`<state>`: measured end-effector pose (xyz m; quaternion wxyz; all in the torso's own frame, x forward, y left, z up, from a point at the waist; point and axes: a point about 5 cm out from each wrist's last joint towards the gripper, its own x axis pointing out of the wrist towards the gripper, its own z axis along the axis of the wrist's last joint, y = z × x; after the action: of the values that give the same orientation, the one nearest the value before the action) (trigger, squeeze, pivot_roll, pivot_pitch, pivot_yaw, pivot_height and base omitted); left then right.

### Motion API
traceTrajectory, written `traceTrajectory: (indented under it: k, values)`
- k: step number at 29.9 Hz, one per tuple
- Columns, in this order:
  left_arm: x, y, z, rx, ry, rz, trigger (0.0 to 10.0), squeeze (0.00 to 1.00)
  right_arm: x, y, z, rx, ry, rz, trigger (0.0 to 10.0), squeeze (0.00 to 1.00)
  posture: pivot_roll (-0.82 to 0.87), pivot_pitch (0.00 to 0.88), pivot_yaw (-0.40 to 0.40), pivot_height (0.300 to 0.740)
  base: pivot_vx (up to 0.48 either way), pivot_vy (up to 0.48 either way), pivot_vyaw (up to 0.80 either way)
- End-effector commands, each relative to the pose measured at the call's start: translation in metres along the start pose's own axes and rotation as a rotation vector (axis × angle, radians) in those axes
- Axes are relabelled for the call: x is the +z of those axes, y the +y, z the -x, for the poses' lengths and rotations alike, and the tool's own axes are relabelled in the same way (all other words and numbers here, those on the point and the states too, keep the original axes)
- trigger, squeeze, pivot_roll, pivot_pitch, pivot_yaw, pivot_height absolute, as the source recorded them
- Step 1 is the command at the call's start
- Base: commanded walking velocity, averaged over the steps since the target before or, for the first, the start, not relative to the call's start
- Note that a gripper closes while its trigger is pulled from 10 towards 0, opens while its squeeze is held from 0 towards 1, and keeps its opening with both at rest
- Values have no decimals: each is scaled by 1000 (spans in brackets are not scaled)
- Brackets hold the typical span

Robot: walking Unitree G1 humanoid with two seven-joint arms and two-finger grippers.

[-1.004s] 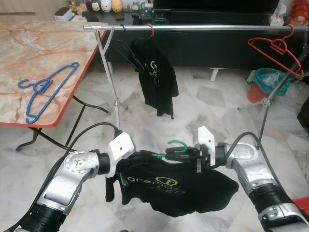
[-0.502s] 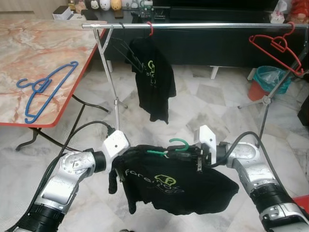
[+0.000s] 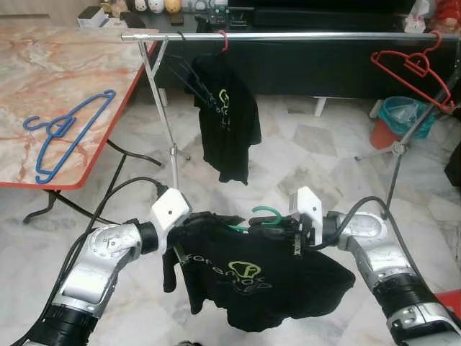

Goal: Hang hanger

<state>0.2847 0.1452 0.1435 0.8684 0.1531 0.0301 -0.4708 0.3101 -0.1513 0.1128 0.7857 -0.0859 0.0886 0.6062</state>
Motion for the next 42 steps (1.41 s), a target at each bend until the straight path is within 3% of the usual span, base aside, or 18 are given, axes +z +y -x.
traceTrajectory:
  k: [1,8,12,13,18,20,21,23,25,28,30,34,37,42]
  values:
    - [1,10,9,57,20,-24,10000,0,0,-3,4,-31,6,8,10000,0,29,103,-8,740,0,0,0]
    - [-30,16,26,130,198,-75,10000,0,1,-13,11,-129,15,26,10000,0,27,104,-7,740,0,0,0]
    - [-41,23,28,224,252,-80,10000,0,1,-12,13,-110,16,28,10000,0,31,105,-6,740,0,0,0]
    - [-47,31,29,340,290,-103,10000,0,1,-8,13,-79,19,23,10000,0,29,106,-6,740,0,0,0]
    - [-50,52,31,608,304,-113,10000,0,-4,1,11,8,34,4,10000,0,27,108,-5,740,0,0,0]
    - [-48,59,35,698,297,-132,10000,0,-7,5,11,38,48,-10,10000,0,27,108,-4,740,0,0,0]
    - [-40,68,38,792,242,-134,10000,0,-10,8,12,57,64,-9,10000,0,25,109,-3,740,0,0,0]
    - [-36,72,40,835,211,-133,10000,0,-11,9,12,62,70,-8,10000,0,25,109,-3,740,0,0,0]
    - [-35,73,40,848,203,-134,10000,0,-12,9,11,56,68,-4,10000,0,28,108,-1,740,0,0,0]
    - [-45,66,36,772,259,-133,10000,0,-9,-1,11,-59,48,11,10000,0,28,108,1,740,0,0,0]
    - [-64,56,36,710,346,-99,10000,0,-5,-1,12,-53,20,9,10000,0,28,108,1,740,0,0,0]
    - [-82,43,37,634,421,-69,10000,0,-2,-4,13,-83,14,27,10000,0,28,106,3,740,0,0,0]
    - [-100,25,35,524,486,17,10000,0,5,-7,13,-96,-58,0,10000,0,31,107,-1,740,0,0,0]
    - [-101,12,29,431,461,35,10000,0,9,-12,13,-142,-79,14,10000,0,29,106,-1,740,0,0,0]
